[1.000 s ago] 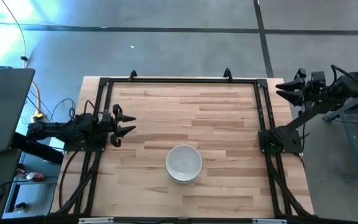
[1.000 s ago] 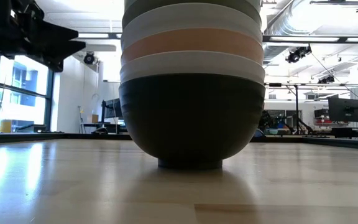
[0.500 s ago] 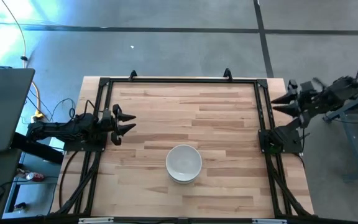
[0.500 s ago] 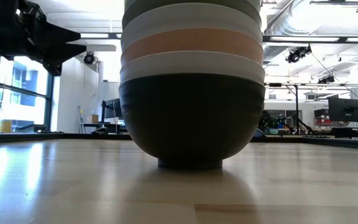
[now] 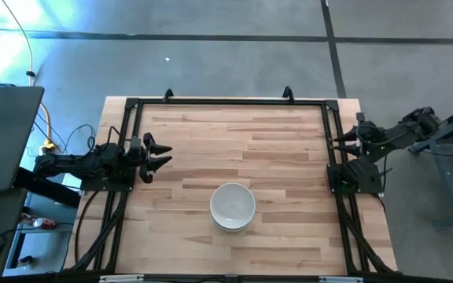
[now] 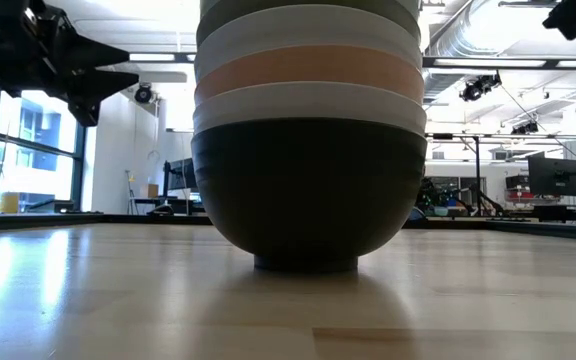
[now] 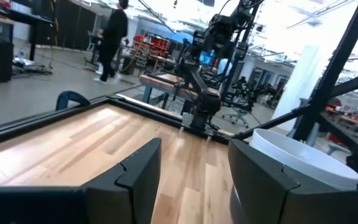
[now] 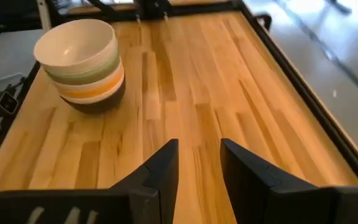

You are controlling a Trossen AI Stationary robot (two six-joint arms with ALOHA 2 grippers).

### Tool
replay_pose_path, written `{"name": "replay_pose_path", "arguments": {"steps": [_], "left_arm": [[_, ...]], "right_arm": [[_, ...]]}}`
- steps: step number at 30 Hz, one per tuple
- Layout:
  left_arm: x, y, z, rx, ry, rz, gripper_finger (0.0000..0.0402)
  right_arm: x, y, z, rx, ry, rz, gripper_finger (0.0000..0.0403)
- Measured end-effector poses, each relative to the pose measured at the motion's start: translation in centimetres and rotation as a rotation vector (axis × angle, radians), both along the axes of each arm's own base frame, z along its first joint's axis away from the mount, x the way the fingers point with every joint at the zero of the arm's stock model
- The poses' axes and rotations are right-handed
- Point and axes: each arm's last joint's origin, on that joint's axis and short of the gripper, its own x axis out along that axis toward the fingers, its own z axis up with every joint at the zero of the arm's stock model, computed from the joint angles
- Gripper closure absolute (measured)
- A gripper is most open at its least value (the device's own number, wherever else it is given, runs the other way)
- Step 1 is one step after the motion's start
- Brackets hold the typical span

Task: Nest bowls inside each other
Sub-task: Return to Home Position

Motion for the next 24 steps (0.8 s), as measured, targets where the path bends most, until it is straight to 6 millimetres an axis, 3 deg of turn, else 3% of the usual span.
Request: {"name": "replay_pose_path", "arguments": {"steps": [9,14,24], "left_arm": [[0.0,0.0,0.0,0.0,0.0,-0.009,0.0225],[0.0,0.0,0.0,0.0,-0.002,-0.009,0.0225],[0.0,0.0,0.0,0.0,0.002,-0.012,0.0225]], "right_arm": [[-0.7,-0.3,-4.9,0.014,-0.312,0.101,0.0293],[-0.7,-0.1,-3.9,0.008,-0.378,0.178,0.0295],[-0.2,0.5,-3.8,0.039,-0.432,0.302,0.0316]]}}
